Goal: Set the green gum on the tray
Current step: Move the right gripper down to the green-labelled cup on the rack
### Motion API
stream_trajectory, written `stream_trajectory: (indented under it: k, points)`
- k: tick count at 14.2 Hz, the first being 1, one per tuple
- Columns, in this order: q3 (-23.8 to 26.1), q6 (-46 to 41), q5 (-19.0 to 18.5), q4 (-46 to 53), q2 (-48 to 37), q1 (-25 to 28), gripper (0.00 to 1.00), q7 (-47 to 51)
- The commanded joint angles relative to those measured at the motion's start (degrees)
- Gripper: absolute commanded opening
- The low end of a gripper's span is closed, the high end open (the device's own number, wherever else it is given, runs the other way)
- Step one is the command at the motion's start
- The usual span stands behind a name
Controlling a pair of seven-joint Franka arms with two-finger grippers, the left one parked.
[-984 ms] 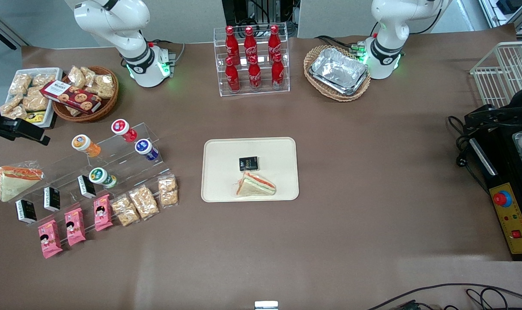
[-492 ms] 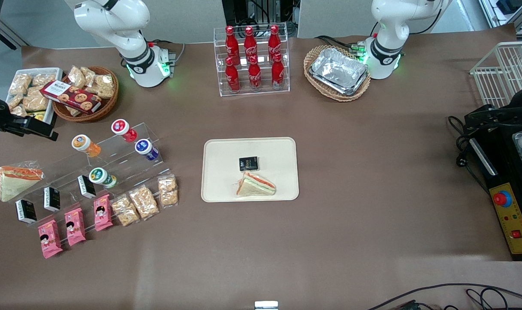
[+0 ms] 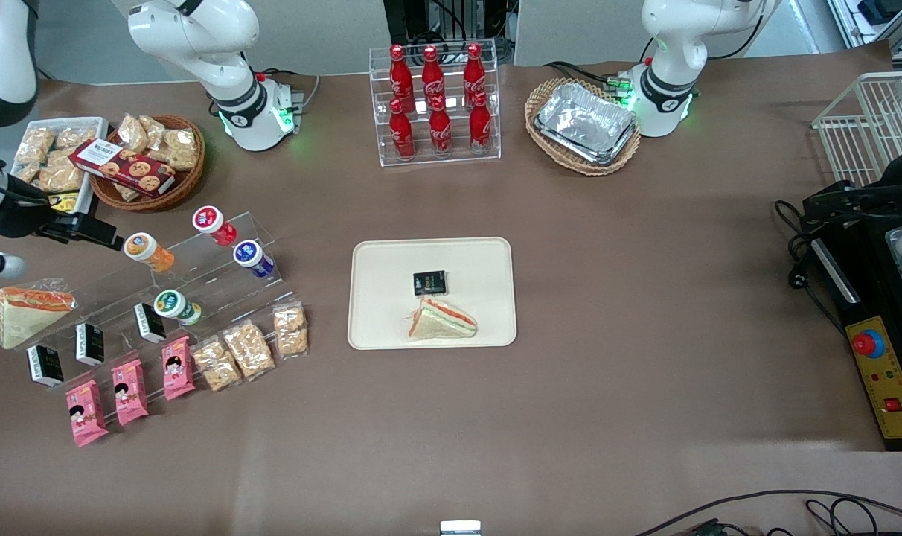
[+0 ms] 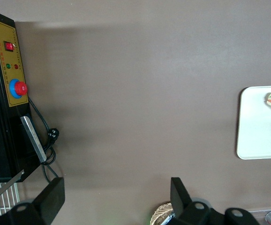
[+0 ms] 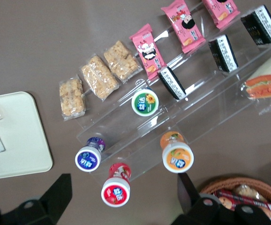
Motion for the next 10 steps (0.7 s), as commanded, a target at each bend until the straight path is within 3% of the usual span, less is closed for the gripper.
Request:
stream_trajectory:
  k: [1,6,10]
  points:
    - [-0.22,7.9,-1.04,-6.71,-3.28,-0.49,1.0,-6.05]
    - [-0.22,18.01,-1.74,-15.75,-2.48,0.04,1.0,-6.15]
    - [-0.22,20.57,-1.74,-17.62,-0.29,0.04,1.0,-6.41]
